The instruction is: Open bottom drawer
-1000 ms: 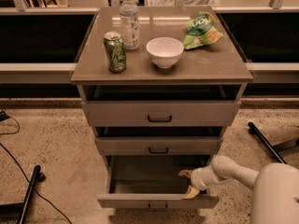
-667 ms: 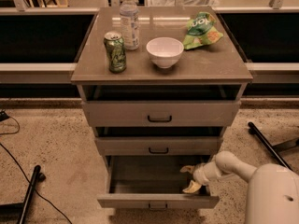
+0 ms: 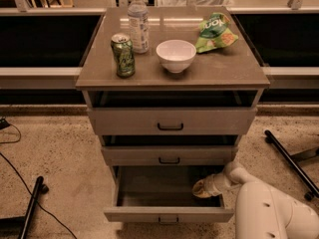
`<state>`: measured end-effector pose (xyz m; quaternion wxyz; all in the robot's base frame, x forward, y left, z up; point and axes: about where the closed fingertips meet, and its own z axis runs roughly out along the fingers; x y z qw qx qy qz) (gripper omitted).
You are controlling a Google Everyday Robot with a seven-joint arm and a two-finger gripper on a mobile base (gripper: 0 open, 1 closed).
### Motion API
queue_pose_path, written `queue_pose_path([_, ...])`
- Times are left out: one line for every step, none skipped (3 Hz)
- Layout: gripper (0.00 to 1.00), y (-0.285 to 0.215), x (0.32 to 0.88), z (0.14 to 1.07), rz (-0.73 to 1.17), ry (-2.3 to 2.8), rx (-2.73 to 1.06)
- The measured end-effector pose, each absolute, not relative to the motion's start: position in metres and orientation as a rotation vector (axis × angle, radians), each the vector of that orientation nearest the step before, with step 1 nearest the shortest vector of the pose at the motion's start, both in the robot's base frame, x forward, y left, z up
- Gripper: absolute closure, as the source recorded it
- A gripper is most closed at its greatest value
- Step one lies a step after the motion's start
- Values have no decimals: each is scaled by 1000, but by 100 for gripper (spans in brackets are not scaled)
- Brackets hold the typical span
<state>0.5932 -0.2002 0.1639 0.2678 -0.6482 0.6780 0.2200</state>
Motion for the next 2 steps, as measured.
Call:
queue_pose_path([100, -199, 588, 135, 601, 1871, -1742])
queue_pose_path([100, -189, 569, 123, 662, 1862, -1770])
